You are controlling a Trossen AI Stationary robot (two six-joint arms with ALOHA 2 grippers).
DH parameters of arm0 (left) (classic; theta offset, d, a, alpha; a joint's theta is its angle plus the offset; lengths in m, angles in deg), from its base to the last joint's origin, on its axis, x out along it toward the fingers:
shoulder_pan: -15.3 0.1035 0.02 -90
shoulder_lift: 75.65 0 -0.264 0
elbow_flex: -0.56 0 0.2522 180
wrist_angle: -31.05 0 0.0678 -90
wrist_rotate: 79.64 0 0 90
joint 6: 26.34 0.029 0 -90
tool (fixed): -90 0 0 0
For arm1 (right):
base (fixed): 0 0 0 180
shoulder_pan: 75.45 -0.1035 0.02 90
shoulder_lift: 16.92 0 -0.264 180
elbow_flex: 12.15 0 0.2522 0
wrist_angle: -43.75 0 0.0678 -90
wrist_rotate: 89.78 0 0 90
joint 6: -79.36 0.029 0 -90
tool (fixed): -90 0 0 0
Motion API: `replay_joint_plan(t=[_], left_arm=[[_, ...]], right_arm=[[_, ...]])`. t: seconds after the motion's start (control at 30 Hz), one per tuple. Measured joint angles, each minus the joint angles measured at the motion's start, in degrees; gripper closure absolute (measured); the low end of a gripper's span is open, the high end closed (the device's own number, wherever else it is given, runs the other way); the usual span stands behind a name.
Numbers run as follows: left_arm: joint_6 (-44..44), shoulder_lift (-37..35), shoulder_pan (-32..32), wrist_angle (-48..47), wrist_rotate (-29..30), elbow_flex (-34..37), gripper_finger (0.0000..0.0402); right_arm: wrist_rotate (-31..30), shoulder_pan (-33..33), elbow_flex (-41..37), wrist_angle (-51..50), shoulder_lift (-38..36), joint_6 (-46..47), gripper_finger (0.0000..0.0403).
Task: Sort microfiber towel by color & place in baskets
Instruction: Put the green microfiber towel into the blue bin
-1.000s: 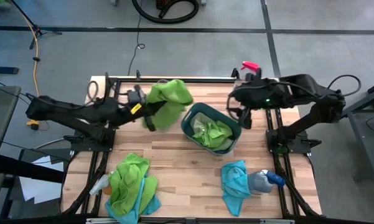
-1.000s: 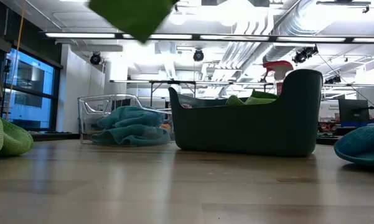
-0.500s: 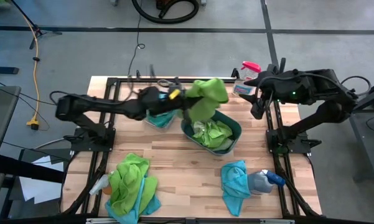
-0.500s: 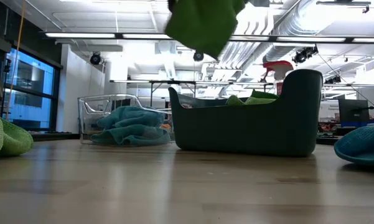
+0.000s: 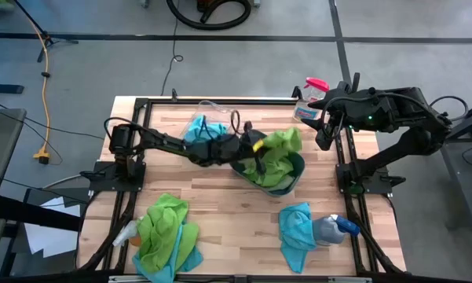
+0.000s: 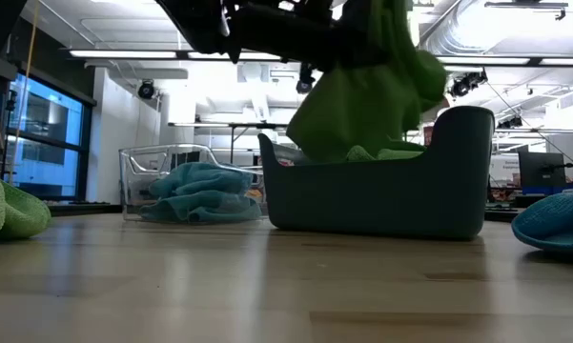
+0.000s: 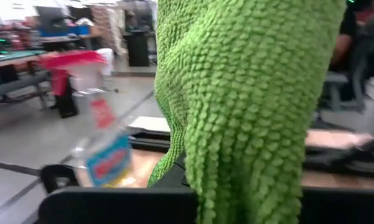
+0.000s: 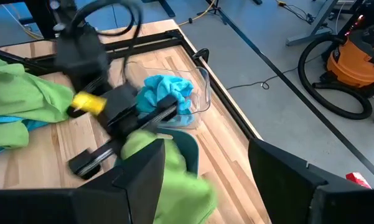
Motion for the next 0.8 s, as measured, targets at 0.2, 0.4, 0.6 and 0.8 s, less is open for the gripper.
replay_joint_plan(t=[0.2,0.4,0.6,0.8], left_arm=[[2.0,1.3,-4.3,-10.1,2.0,0.0,0.0401],[-11.7,1.3,-2.6,-22.5,2.8,0.0,0.0401],[-27.0,1.5,2.7,-38.6,-9.3,-7.4,0.0401],[-25.6,6.3,5.0,-61.9,-15.5,-19.9,0.0401]], right_arm=[[0.0,0.0,0.0,0.0,0.0,0.0,0.0174],[0.0,0.0,0.0,0.2,0.0,-0.8,0.0174],[0.0,0.0,0.0,0.4,0.0,-1.1,0.0174],[-0.4,0.0,0.0,0.4,0.0,-1.5,0.0174]])
